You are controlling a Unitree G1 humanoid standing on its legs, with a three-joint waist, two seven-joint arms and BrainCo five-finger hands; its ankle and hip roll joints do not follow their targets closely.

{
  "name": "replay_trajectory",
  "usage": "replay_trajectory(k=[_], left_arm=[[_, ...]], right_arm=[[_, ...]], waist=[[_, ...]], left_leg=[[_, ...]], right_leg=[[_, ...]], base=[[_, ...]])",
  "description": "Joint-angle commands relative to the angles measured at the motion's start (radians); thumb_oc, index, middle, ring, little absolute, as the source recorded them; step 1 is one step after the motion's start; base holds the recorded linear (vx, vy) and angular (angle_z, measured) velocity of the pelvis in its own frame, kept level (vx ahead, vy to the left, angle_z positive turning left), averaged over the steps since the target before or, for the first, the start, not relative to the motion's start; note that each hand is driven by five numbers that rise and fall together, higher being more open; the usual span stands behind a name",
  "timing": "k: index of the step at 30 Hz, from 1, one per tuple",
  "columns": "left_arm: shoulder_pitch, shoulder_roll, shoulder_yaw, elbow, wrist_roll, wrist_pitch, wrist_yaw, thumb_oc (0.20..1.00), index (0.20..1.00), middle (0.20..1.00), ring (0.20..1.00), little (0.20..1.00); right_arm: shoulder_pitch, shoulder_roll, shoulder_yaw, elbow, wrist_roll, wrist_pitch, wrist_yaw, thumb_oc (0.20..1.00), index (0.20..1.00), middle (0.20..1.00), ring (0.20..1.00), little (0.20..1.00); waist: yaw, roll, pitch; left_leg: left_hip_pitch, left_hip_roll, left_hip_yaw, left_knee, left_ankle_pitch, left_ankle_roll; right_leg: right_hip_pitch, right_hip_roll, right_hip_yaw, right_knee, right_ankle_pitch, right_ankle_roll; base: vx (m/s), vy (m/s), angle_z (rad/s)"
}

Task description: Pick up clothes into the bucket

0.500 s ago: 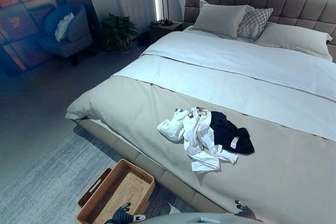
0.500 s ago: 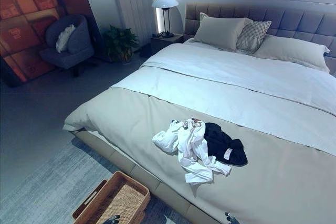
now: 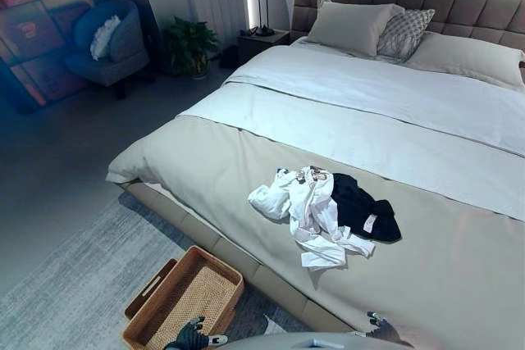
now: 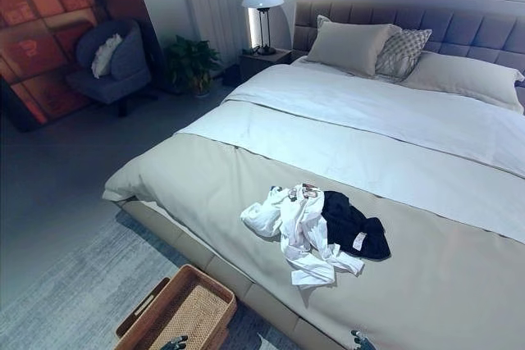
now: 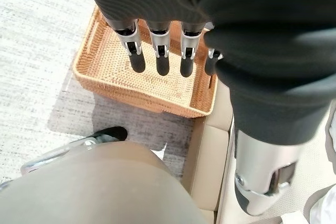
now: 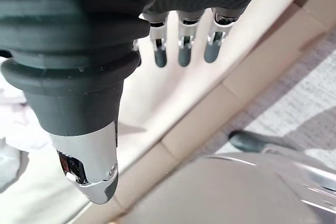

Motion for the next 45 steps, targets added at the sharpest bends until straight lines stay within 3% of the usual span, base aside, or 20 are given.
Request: replay_trajectory(k=[1, 13, 32, 39, 45], left_arm=[[-0.082, -0.055, -0.017, 0.037, 0.024, -0.015, -0.008, 1.0, 1.0, 1.0, 1.0, 1.0], [-0.101, -0.054, -0.038, -0.003, -0.002, -0.028, 0.034, 1.0, 1.0, 1.0, 1.0, 1.0], [-0.104, -0.045, -0.077, -0.081, -0.058, -0.056, 0.124, 1.0, 1.0, 1.0, 1.0, 1.0], [-0.117, -0.035, -0.084, -0.092, -0.067, -0.063, 0.132, 1.0, 1.0, 1.0, 1.0, 1.0], [-0.149, -0.023, -0.118, -0.125, -0.082, -0.071, 0.135, 1.0, 1.0, 1.0, 1.0, 1.0]], right_arm=[[-0.104, -0.012, 0.03, 0.03, -0.014, 0.001, -0.015, 1.0, 1.0, 1.0, 1.0, 1.0], [-0.25, -0.071, -0.019, -0.015, 0.03, -0.021, -0.1, 1.0, 1.0, 1.0, 1.0, 1.0], [-0.568, -0.267, -0.086, -0.359, -0.116, -0.046, -0.424, 1.0, 1.0, 1.0, 1.0, 1.0], [-0.659, -0.321, -0.067, -0.364, -0.151, -0.032, -0.44, 1.0, 1.0, 1.0, 1.0, 1.0], [-0.771, -0.393, 0.002, -0.246, -0.206, 0.001, -0.45, 1.0, 1.0, 1.0, 1.0, 1.0]], waist=[[0.016, -0.069, 0.037], [0.045, -0.057, 0.066], [0.073, -0.042, 0.144], [0.087, -0.042, 0.169], [0.105, -0.027, 0.209]], left_leg=[[-0.053, -0.075, -0.026, 0.121, -0.087, 0.04], [-0.107, -0.093, -0.067, 0.139, -0.084, 0.048], [-0.173, -0.112, -0.113, 0.12, -0.053, 0.054], [-0.194, -0.121, -0.132, 0.114, -0.04, 0.055], [-0.238, -0.134, -0.163, 0.124, -0.022, 0.055]], right_leg=[[-0.057, -0.053, -0.005, 0.13, -0.035, 0.034], [-0.098, -0.064, -0.024, 0.154, -0.044, 0.038], [-0.168, -0.082, -0.044, 0.175, -0.039, 0.045], [-0.189, -0.095, -0.061, 0.187, -0.036, 0.049], [-0.237, -0.111, -0.088, 0.232, -0.036, 0.046]], base=[[0.03, 0.02, 0.14], [0.03, 0.011, 0.1], [-0.01, 0.014, 0.04], [-0.04, 0.011, 0.08], [-0.07, 0.016, 0.14]])
